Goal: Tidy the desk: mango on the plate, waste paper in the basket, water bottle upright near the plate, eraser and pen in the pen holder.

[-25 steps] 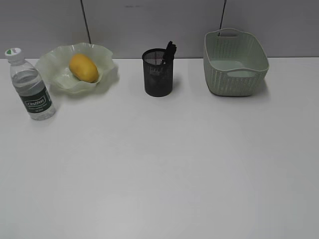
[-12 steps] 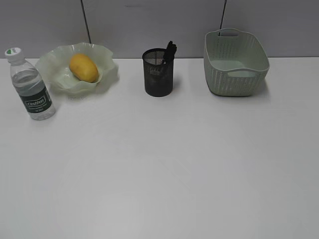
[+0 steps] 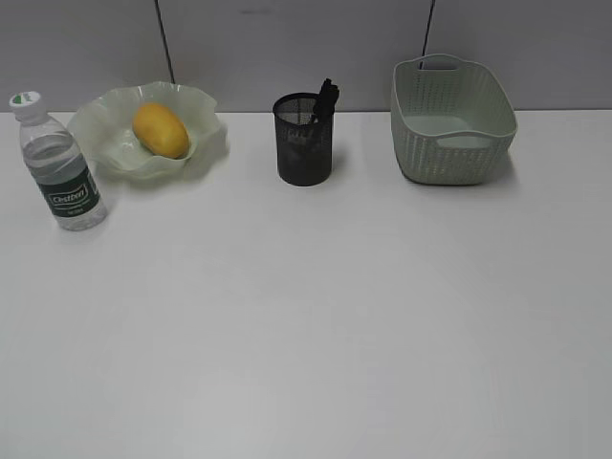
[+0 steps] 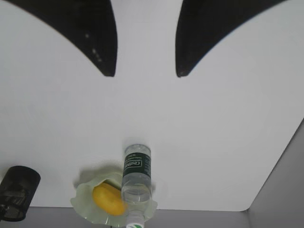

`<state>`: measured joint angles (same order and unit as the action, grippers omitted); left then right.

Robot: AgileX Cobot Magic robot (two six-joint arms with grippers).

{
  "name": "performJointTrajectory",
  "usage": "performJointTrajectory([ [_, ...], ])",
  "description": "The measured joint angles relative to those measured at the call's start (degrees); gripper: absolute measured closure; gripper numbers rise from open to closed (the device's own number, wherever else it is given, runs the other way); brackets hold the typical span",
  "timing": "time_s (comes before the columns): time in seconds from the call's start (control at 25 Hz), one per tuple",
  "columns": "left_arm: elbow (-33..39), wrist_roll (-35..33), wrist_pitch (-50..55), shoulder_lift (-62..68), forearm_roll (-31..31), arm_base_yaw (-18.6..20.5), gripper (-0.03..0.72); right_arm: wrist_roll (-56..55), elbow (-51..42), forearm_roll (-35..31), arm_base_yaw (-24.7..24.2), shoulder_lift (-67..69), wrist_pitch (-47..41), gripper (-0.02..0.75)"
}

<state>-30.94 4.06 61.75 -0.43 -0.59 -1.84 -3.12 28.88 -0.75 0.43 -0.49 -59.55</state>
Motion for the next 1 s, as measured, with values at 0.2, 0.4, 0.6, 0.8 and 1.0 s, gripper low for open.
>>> performJointTrajectory([
  [0.2,0.84,0.0,-0.25,0.0,0.05,0.0,0.421,0.0,-0.18,0.0,0.0,0.0,-0.1,0.264],
  [0.4,0.91,0.0,-0.36,0.0,0.12,0.0,0.456,0.0,-0.18,0.0,0.0,0.0,-0.1,0.264],
  [0.6,0.91,0.0,-0.42,0.0,0.24,0.0,0.459,0.0,-0.18,0.0,0.0,0.0,-0.1,0.264],
  [0.8,0.91,0.0,-0.42,0.0,0.24,0.0,0.458,0.0,-0.18,0.0,0.0,0.0,-0.1,0.264],
  [1.0,0.91,0.0,-0.47,0.0,0.24,0.0,0.459,0.0,-0.18,0.0,0.0,0.0,-0.1,0.265],
])
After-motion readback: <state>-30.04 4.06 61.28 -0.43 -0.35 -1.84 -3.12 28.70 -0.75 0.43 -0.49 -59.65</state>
